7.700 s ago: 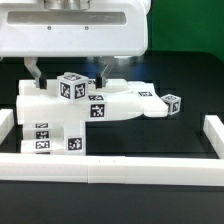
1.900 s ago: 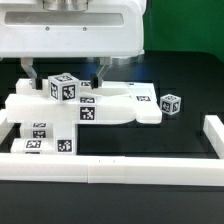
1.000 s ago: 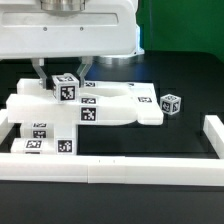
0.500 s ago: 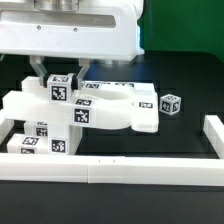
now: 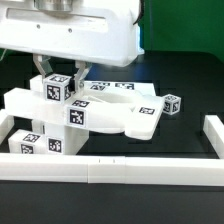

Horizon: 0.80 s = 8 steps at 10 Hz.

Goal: Assemble chair

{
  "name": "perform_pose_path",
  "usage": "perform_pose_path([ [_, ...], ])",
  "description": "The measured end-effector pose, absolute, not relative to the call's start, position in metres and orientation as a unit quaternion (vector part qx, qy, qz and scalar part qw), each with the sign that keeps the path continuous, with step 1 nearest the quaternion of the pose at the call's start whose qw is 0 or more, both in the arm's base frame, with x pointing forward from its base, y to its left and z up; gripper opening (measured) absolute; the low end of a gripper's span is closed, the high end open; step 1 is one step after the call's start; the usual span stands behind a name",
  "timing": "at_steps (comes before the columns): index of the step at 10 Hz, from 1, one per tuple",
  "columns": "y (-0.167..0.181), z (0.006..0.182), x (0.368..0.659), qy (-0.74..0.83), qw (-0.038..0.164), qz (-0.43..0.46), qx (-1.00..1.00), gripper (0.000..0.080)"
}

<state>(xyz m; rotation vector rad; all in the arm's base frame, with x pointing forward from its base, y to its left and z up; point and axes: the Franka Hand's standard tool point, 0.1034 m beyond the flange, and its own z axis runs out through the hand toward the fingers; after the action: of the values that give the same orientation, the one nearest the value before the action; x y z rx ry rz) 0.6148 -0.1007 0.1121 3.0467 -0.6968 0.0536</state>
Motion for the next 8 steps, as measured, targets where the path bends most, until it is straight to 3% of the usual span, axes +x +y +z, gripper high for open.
perform_pose_path([
  [1,-0.101,0.112,0.615,-0.223,0.008,0.017,0.975,0.0284],
  [2,-0.101,0.112,0.615,-0.223,0.008,0.017,0.975,0.0376],
  [3,-0.101,0.112,0.615,-0.223,0.008,0.017,0.975,0.0547],
  [4,-0.101,0.112,0.615,-0.223,0.008,0.017,0.975,0.0547],
  [5,-0.101,0.112,0.615,-0.224,0.008,0.017,0.974,0.0631],
  [8,-0.082,0.124,0.610,-0.245,-0.003,0.011,0.970,0.0649],
])
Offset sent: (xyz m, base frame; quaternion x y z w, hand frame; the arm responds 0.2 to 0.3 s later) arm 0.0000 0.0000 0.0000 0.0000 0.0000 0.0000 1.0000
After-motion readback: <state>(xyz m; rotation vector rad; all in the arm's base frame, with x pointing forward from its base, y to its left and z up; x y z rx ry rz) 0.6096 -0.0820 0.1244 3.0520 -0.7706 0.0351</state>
